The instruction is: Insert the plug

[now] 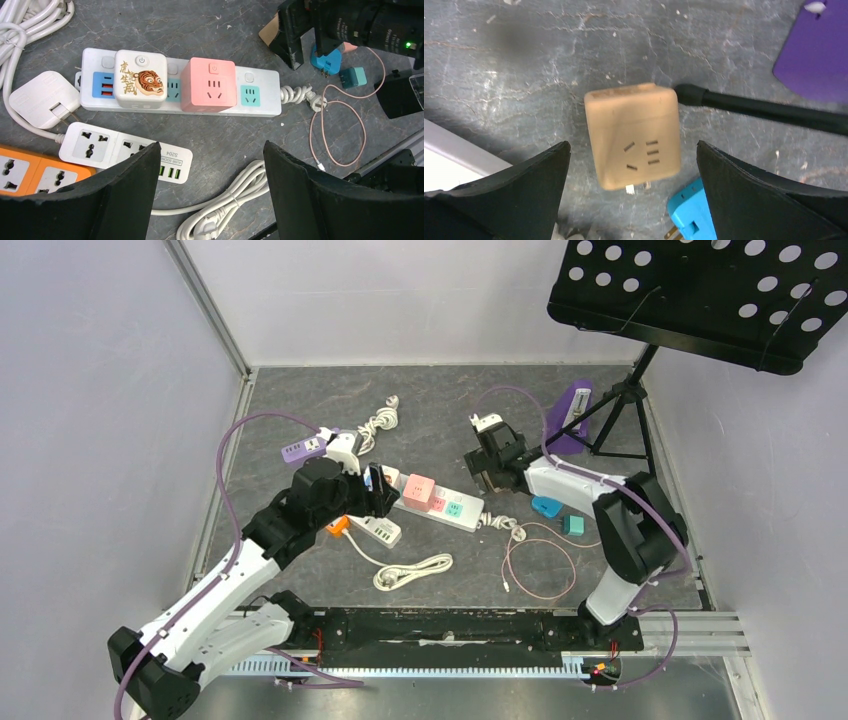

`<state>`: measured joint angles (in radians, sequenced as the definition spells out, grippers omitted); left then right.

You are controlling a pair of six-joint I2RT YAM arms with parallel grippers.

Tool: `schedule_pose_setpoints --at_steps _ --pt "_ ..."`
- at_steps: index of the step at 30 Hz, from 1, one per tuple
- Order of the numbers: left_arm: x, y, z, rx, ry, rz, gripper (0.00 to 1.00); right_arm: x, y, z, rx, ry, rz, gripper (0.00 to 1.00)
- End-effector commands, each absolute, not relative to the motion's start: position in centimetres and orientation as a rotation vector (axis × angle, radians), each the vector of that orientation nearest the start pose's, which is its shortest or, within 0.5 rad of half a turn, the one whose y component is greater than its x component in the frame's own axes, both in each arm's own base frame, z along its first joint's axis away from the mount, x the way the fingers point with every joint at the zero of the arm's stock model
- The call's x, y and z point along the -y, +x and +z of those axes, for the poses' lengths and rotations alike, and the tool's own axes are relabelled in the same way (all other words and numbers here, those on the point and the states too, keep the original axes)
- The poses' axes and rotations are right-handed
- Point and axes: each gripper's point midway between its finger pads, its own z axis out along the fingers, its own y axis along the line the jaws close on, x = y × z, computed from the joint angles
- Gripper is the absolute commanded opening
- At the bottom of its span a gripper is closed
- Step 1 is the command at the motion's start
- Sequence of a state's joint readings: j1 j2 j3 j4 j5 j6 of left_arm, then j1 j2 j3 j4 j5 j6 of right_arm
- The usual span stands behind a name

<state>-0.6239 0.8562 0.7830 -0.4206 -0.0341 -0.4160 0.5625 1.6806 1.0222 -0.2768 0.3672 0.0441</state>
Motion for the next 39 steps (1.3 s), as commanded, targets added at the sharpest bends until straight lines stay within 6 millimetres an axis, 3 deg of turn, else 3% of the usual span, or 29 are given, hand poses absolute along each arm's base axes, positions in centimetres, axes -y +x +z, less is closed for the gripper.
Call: schedule_pose_setpoints --at_steps 1,8,12,15,21,28,34,39 --pt "18.8 24.4 21.8 -2.057 0.147 -0.636 0.80 -17.8 38.9 6.8 -2.322 -0.567 -0.087 0.98" --pt "18.7 24.4 21.5 -2.067 0.155 -0.626 0.80 -17.9 39.1 5.0 -2.379 -0.549 -0.004 0.83" --pt "18.7 24.2 21.6 -2.066 0.161 -0.632 0.80 -18.5 39.2 5.3 -2.366 -0.537 0.054 0.65" --pt "18.8 24.0 22.0 -2.058 0.168 -0.645 0.80 -18.8 39.1 6.4 -2.336 -0.487 0.097 0.51" --pt "19.2 23.5 23.1 -2.036 0.185 -0.691 0.80 -20.6 37.7 11.4 -2.127 -0.490 0.302 0.42" --pt "21.0 21.8 26.3 -1.992 0.251 -0.858 0.80 -25.2 31.0 19.3 -1.750 -0.711 0.721 0.39" --pt "22.9 20.9 28.3 -1.993 0.282 -1.004 0.80 -28.8 24.2 22.7 -1.526 -0.928 0.804 0.40" --pt "24.0 20.2 27.9 -2.018 0.261 -1.105 0.80 -31.1 21.2 24.8 -1.392 -1.000 0.790 0.41"
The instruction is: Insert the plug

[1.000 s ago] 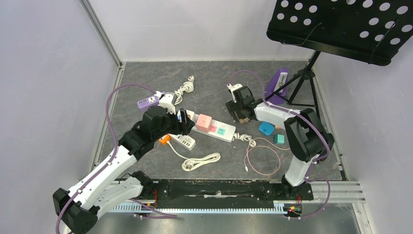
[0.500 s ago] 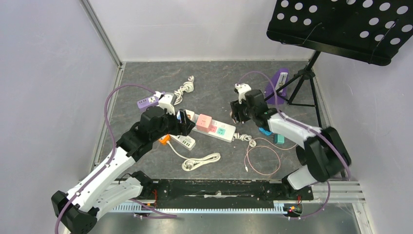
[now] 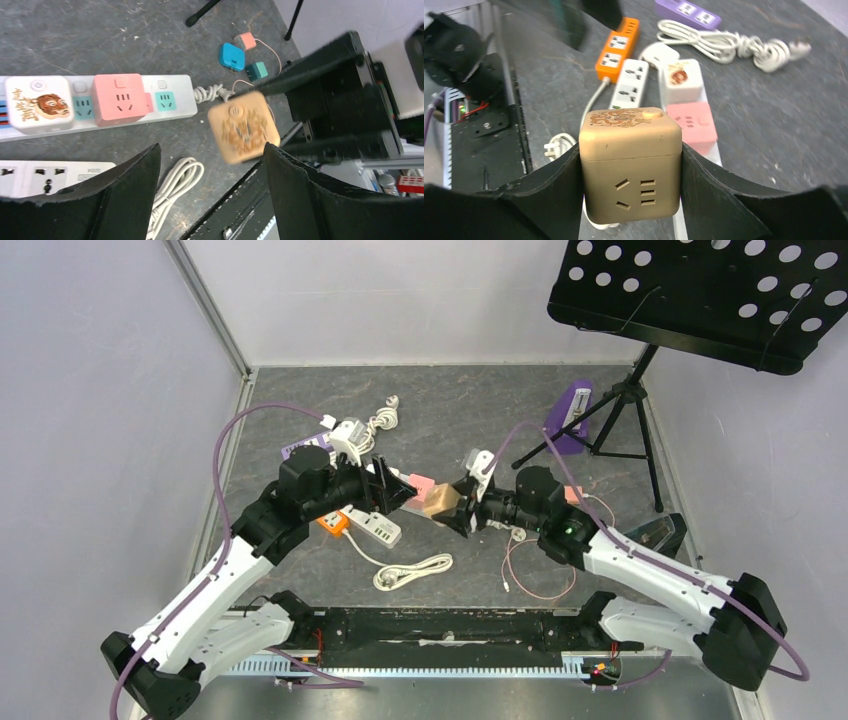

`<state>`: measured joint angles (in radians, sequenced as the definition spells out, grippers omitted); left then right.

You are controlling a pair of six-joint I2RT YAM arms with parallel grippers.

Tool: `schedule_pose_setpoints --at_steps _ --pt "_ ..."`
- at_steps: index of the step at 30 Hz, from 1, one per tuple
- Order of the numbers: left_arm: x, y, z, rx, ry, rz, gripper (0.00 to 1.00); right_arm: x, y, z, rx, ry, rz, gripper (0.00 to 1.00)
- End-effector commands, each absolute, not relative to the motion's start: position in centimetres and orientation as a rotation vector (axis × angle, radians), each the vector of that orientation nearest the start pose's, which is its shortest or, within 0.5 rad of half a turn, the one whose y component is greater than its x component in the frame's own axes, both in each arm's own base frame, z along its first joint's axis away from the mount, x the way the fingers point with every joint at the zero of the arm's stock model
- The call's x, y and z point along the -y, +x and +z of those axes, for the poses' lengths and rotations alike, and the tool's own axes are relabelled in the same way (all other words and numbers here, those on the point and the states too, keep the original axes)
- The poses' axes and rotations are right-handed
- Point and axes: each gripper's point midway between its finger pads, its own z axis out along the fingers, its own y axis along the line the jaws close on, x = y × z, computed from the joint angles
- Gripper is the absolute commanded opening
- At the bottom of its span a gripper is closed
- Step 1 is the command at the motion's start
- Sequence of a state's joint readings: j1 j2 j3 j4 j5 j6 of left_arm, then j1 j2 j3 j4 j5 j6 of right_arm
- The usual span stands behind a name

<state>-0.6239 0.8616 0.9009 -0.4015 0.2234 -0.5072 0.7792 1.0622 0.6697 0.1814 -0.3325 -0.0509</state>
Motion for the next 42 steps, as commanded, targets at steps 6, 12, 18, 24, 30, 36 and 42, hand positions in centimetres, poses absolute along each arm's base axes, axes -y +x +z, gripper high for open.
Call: schedule_pose_setpoints --at_steps 6,12,18,24,30,36,42 --pt "24.2 19.9 25.6 -2.103 0.212 -1.127 0.80 -32.7 20.2 24.8 -1.300 -1.076 0.705 0.41" --pt "24.8 19.0 24.3 -2.133 0.224 -1.192 0.80 -34.2 20.0 25.1 -1.262 -1.095 0.677 0.40" --pt "25.4 18.2 24.1 -2.112 0.269 -1.264 0.80 -35.2 20.0 26.0 -1.240 -1.084 0.684 0.40" --pt "25.5 18.2 23.1 -2.126 0.288 -1.264 0.81 -35.8 19.6 26.7 -1.214 -1.072 0.710 0.40" --pt "26.0 18.4 22.8 -2.131 0.278 -1.285 0.78 -36.3 19.0 27.1 -1.194 -1.075 0.745 0.41" --pt "26.6 18.2 23.0 -2.131 0.303 -1.331 0.45 -36.3 19.5 26.8 -1.240 -1.039 0.734 0.44" --pt "27.2 18.3 22.7 -2.137 0.369 -1.339 0.03 -35.8 20.1 26.9 -1.284 -1.007 0.706 0.53"
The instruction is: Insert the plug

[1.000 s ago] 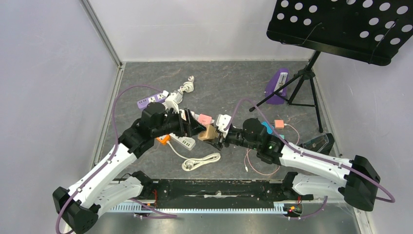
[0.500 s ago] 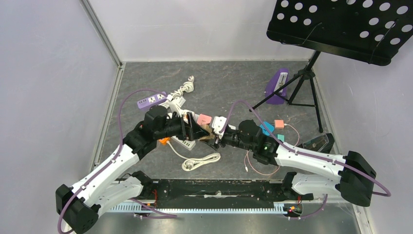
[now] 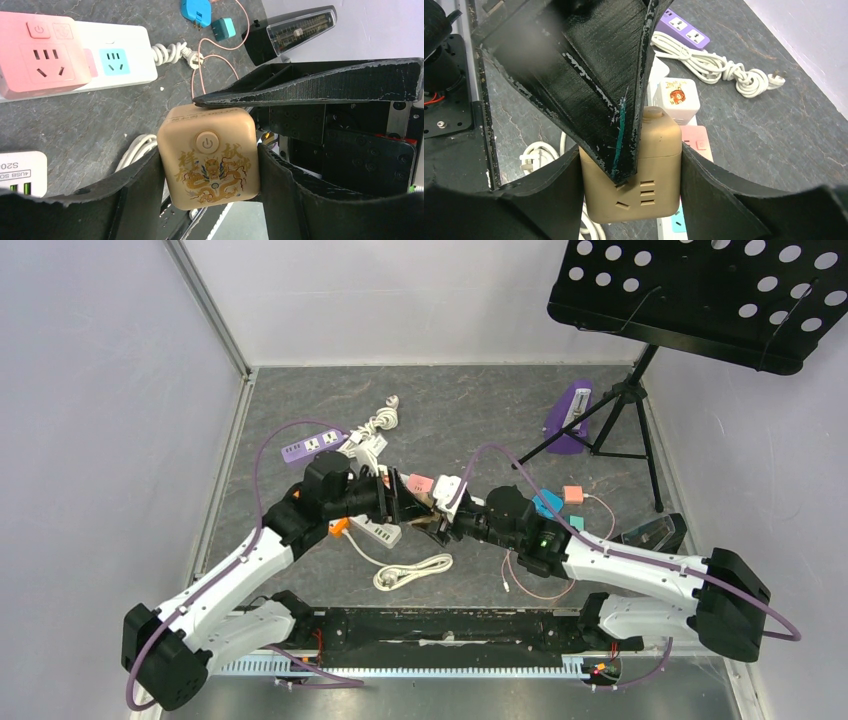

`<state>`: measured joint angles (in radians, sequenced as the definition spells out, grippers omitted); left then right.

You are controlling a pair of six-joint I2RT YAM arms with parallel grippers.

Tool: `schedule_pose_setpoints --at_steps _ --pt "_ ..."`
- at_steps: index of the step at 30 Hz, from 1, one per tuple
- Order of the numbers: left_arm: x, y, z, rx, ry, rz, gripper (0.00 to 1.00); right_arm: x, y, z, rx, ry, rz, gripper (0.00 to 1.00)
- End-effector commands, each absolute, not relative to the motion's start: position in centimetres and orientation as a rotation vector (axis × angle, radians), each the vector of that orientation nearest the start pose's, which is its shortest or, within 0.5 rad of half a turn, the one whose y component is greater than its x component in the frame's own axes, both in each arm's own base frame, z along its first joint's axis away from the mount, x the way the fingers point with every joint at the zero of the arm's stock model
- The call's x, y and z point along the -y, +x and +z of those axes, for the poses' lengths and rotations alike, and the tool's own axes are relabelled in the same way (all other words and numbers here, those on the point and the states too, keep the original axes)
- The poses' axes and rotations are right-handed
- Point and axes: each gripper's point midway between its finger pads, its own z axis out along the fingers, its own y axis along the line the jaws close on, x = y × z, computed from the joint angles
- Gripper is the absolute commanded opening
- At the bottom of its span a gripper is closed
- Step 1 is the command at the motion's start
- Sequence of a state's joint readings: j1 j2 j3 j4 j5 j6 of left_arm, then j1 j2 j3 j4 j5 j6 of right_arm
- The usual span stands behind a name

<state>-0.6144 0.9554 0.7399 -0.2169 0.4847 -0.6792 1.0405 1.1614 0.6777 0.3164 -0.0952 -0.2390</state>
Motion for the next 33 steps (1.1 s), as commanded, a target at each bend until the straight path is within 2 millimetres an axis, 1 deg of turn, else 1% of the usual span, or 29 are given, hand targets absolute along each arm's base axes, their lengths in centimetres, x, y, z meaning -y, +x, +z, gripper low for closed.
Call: schedule_pose_setpoints --at_steps 1,2,3,4,5,7,9,11,12,13,14,15,17,20,23,24,26,28,29,33 --pt "27.1 18.5 22.6 -2.141 0.365 -1.324 0.02 -35.8 20.0 26.9 -1.295 -1.010 0.708 0.61" --pt "27.1 18.8 22.7 -2.138 0.360 -1.310 0.02 -35.6 20.0 26.6 -1.320 -1.011 0.705 0.69" --pt "27.0 19.2 22.7 -2.134 0.349 -1.285 0.02 -35.1 20.5 26.5 -1.355 -0.978 0.682 0.78" --pt "26.9 19.7 22.8 -2.125 0.338 -1.259 0.02 -34.2 21.4 26.3 -1.410 -0.920 0.632 0.84" --pt "26.6 20.4 22.8 -2.113 0.325 -1.213 0.02 -33.4 21.8 26.0 -1.451 -0.887 0.601 0.89" --pt "26.0 21.4 22.6 -2.092 0.329 -1.128 0.02 -32.0 21.3 25.4 -1.497 -0.893 0.581 0.94" --pt "25.4 22.4 21.8 -2.089 0.319 -1.043 0.02 -30.3 20.7 24.8 -1.540 -0.843 0.585 0.98" --pt "25.3 23.1 21.3 -2.083 0.341 -0.992 0.02 -28.3 20.1 24.1 -1.589 -0.764 0.599 0.98" --pt "25.5 23.2 21.0 -2.087 0.350 -0.979 0.02 -27.2 19.9 23.4 -1.635 -0.714 0.592 0.98" --pt "25.7 23.4 21.0 -2.083 0.357 -0.966 0.02 -26.2 19.9 23.1 -1.670 -0.657 0.587 0.98" --pt "26.0 23.5 20.8 -2.085 0.367 -0.963 0.02 -24.9 20.0 22.1 -1.727 -0.617 0.545 0.98" --pt "26.4 23.6 20.9 -2.081 0.373 -0.959 0.02 -23.8 20.1 21.6 -1.772 -0.550 0.518 0.97" --pt "27.4 23.7 20.6 -2.082 0.396 -0.927 0.02 -21.3 20.5 20.0 -1.884 -0.412 0.427 0.95" --pt "29.1 23.9 20.2 -2.082 0.433 -0.848 0.02 -18.9 20.4 17.6 -2.015 -0.275 0.313 0.89" --pt "30.2 24.8 19.0 -2.100 0.438 -0.745 0.02 -17.0 20.4 15.6 -2.101 -0.151 0.225 0.79" --pt "30.6 25.0 18.5 -2.107 0.448 -0.712 0.02 -16.3 20.4 15.2 -2.119 -0.112 0.186 0.75" --pt "31.7 25.3 17.4 -2.113 0.491 -0.641 0.02 -15.3 20.3 14.5 -2.135 -0.069 0.132 0.72" --pt "32.3 25.8 16.4 -2.127 0.516 -0.568 0.02 -14.9 20.3 14.3 -2.128 -0.042 0.127 0.68" --pt "32.7 26.0 16.2 -2.137 0.524 -0.558 0.02 -14.8 20.3 14.4 -2.123 -0.034 0.130 0.67" --pt "33.4 27.0 14.4 -2.168 0.540 -0.501 0.02 -14.2 20.3 14.8 -2.098 -0.007 0.143 0.67"
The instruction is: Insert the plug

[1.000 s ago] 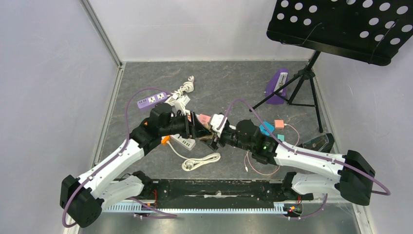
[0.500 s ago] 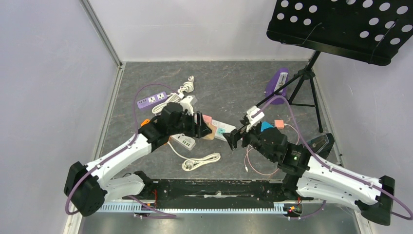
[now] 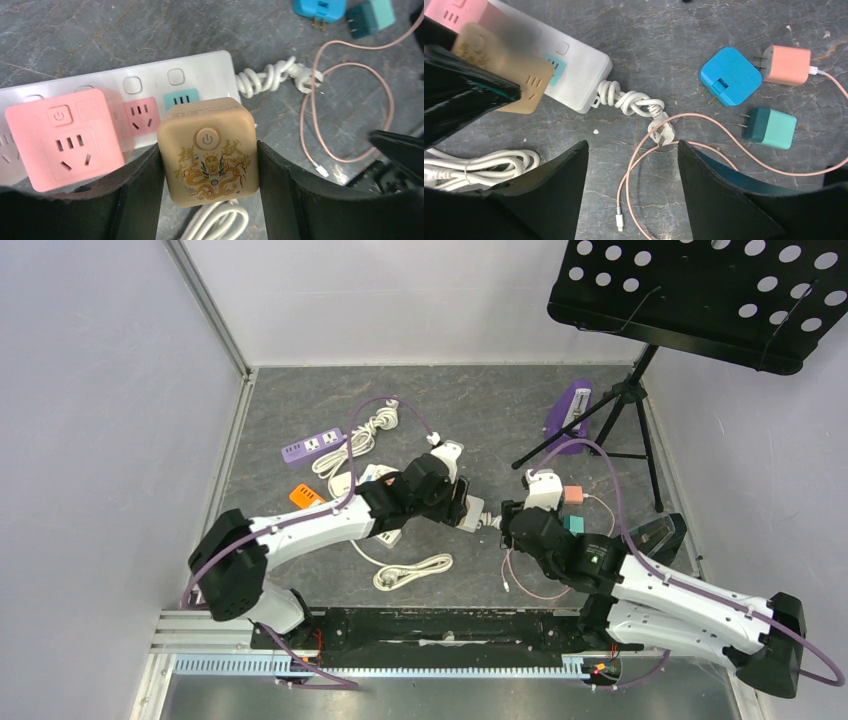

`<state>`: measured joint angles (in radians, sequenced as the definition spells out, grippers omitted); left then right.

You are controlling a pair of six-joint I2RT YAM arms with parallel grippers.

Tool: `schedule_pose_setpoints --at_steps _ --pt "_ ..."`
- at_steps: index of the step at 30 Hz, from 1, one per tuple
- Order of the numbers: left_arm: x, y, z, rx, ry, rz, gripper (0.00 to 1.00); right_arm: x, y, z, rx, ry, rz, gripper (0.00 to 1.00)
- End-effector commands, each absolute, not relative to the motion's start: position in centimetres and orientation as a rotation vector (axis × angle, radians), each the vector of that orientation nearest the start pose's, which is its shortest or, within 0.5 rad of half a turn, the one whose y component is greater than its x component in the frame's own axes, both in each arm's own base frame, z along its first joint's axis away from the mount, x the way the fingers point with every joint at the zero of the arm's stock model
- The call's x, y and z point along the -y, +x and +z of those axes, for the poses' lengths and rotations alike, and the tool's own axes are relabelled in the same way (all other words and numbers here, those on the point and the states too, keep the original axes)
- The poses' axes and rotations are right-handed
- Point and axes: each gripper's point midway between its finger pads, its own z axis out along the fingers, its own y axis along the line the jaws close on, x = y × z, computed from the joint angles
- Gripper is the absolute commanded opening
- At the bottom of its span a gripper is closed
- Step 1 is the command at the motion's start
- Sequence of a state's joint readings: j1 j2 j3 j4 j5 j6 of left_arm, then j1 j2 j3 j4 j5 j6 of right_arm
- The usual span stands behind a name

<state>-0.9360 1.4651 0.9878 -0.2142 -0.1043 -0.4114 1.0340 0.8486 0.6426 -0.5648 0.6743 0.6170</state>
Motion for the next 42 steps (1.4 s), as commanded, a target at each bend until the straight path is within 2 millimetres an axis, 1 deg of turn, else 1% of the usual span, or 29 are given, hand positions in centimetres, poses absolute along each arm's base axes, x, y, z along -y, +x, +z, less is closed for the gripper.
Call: schedule_pose_setpoints --at_steps 1,6,9,13,19,23,30,38,42 --pt "33.4 27.2 14.0 -2.171 0.546 -0.483 0.02 -14.1 20.2 14.8 -2.095 0.000 0.149 0.67" --pt "33.8 27.8 13.3 -2.197 0.586 -0.431 0.02 -13.7 20.1 14.9 -2.079 0.016 0.157 0.68" --pt "34.1 28.0 13.1 -2.194 0.602 -0.428 0.02 -13.5 20.1 15.2 -2.069 0.025 0.160 0.68" --pt "34.6 28.1 12.3 -2.221 0.616 -0.425 0.02 -13.5 20.1 15.2 -2.067 0.023 0.162 0.68" --pt "33.8 27.7 11.3 -2.290 0.578 -0.384 0.02 -13.5 20.2 15.4 -2.064 0.028 0.165 0.68" --pt "33.2 27.8 11.1 -2.305 0.545 -0.350 0.02 -13.5 20.1 15.2 -2.069 0.025 0.158 0.69" --pt "33.2 27.5 11.5 -2.319 0.543 -0.364 0.02 -13.6 20.1 15.1 -2.074 0.024 0.166 0.68" --pt "34.1 27.5 12.8 -2.316 0.539 -0.403 0.02 -13.6 20.0 14.9 -2.078 0.022 0.170 0.68" --pt "34.2 27.5 12.8 -2.343 0.537 -0.393 0.02 -13.6 20.0 14.9 -2.077 0.024 0.172 0.68"
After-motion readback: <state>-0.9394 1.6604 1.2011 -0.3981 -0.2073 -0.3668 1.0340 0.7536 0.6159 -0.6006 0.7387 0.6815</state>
